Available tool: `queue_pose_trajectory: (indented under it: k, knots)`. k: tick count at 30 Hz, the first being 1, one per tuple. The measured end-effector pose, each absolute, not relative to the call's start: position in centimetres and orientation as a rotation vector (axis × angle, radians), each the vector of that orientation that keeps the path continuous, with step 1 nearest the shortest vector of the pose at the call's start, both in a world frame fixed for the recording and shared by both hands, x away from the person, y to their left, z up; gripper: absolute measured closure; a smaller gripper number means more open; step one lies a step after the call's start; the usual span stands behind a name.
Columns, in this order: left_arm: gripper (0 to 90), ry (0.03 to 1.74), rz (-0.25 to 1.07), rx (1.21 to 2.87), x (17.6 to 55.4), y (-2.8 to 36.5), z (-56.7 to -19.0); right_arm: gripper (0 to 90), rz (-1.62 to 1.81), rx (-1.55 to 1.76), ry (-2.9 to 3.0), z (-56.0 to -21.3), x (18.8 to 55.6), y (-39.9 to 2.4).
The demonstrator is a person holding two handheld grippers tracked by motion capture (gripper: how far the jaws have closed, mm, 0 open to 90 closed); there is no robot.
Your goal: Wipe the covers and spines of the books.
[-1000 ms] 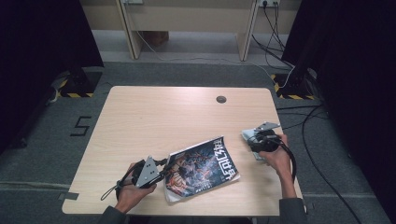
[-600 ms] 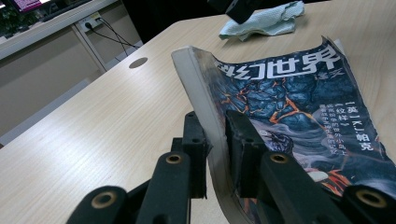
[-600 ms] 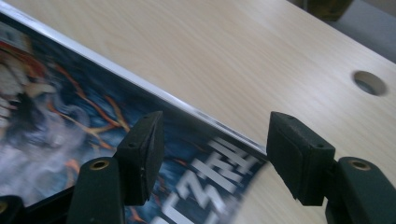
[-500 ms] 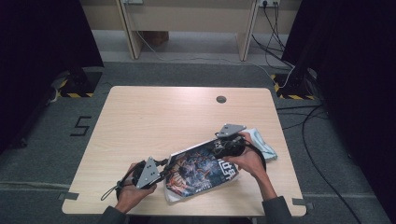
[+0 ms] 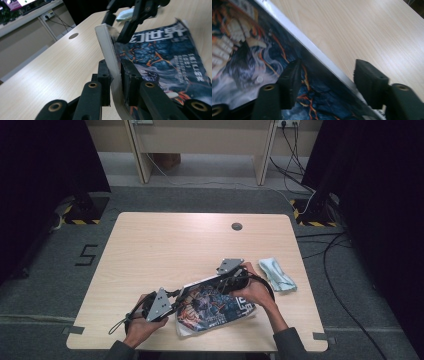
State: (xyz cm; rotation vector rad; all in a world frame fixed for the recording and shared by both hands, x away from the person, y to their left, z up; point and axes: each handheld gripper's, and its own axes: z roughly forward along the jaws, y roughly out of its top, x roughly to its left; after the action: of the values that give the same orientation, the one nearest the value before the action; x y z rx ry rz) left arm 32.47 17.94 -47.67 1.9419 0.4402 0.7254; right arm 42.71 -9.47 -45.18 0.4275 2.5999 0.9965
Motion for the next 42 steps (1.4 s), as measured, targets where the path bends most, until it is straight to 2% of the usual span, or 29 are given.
queue_pose_trajectory:
  k: [2, 4, 10, 19, 24, 42]
  knots:
    - [76.8, 0.475, 0.700, 1.932, 32.7, 18.2, -47.8, 53.3, 1.005, 0.394, 2.624, -44.9, 42.5, -10.0]
    - [76.4, 0.486, 0.673, 1.923, 32.9, 18.5, -47.8, 56.3, 1.021, 0.380, 2.659, -44.6, 42.0, -10.3]
    - [75.5, 0.419, 0.663, 1.915, 32.7, 18.3, -47.6, 59.1, 1.024, 0.306, 2.729, -45.0, 41.3, -9.8]
    - [75.0, 0.429, 0.658, 1.905, 32.7, 18.3, -47.6, 47.6, 1.039, 0.378, 2.770, -45.9, 41.0, -8.5]
    - [74.5, 0.444, 0.661, 1.921, 32.8, 18.2, -47.7, 56.9, 0.951, 0.285, 2.766, -46.2, 40.9, -8.1]
    - [70.7, 0.520, 0.679, 1.945, 33.4, 18.2, -48.1, 72.0, 0.873, 0.212, 2.774, -44.9, 40.2, -8.1]
